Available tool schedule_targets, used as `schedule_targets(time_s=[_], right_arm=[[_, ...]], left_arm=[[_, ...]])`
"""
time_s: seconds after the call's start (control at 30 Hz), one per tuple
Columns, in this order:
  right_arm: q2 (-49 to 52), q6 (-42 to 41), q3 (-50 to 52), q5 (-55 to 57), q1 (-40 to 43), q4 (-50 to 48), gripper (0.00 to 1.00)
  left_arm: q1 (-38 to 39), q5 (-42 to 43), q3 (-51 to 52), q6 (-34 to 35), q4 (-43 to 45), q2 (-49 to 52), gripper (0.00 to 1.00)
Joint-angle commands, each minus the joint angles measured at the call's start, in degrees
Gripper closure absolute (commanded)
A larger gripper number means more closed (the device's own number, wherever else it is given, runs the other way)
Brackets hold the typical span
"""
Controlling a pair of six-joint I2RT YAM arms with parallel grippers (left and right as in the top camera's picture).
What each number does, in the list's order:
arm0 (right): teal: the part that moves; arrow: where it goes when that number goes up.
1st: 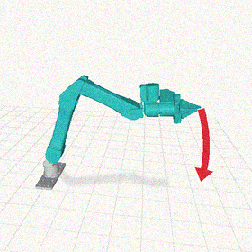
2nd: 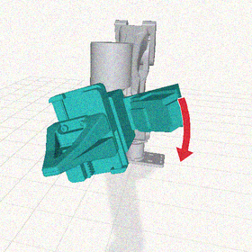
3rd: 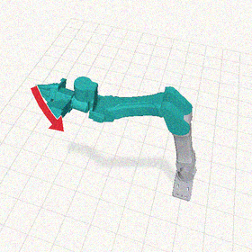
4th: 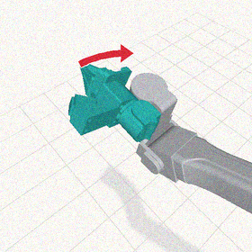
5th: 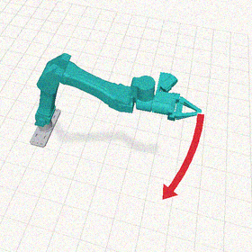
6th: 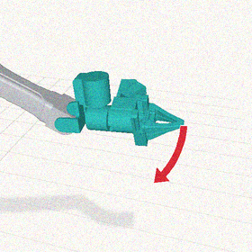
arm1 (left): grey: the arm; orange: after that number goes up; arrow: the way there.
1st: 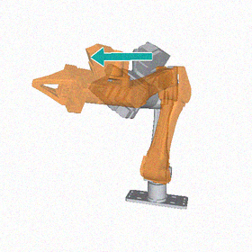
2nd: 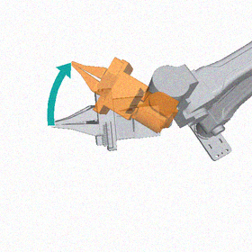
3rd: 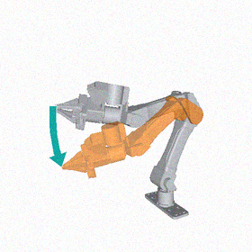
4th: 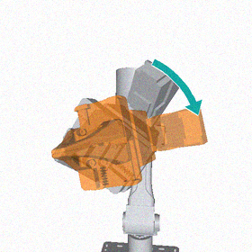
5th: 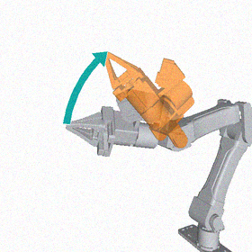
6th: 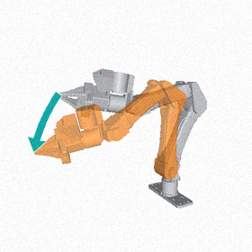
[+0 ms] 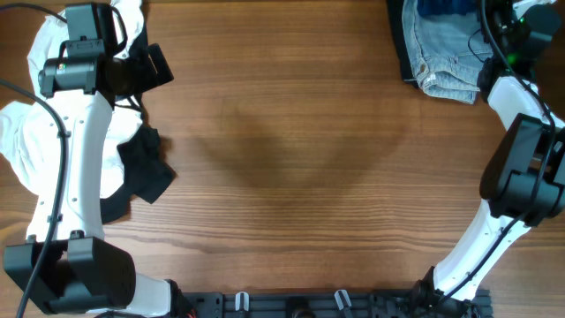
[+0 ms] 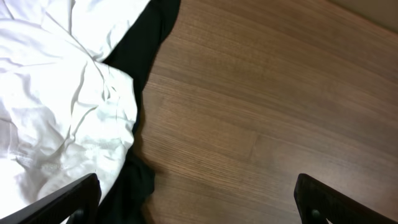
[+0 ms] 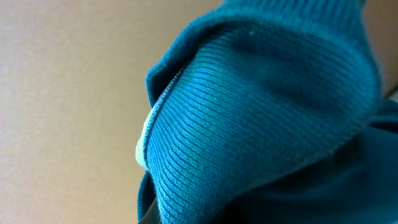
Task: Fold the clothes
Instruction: 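Carry the teal bundle onto the folded jeans and lower it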
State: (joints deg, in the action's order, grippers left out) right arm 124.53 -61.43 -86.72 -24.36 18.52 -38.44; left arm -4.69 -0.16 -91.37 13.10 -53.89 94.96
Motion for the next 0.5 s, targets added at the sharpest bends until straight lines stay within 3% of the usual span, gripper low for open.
schedule_targets(time_s=[0.0, 0.17, 0.33, 0.47], right_arm=[[0.0, 1.7, -2.0, -1.6, 1.4, 2.6, 0.96], [0.0, 6.7, -2.0, -4.2, 2.1, 19.1, 0.96], [0.0, 11.9, -2.0, -7.0, 2.6, 28.3, 0.94], [-0.3, 15.1, -2.0, -7.9, 2.7, 35.5, 0.62]], left_arm=[[-0.5, 0.5, -0.1, -0.7, 0.8, 0.6, 0.00], [-0.5, 2.3, -0.2, -0.7, 1.8, 0.6, 0.00], [-0.5, 2.2, -0.1, -0.7, 2.0, 0.6, 0.00], [-0.5, 2.3, -0.1, -0.7, 2.0, 0.6, 0.00]])
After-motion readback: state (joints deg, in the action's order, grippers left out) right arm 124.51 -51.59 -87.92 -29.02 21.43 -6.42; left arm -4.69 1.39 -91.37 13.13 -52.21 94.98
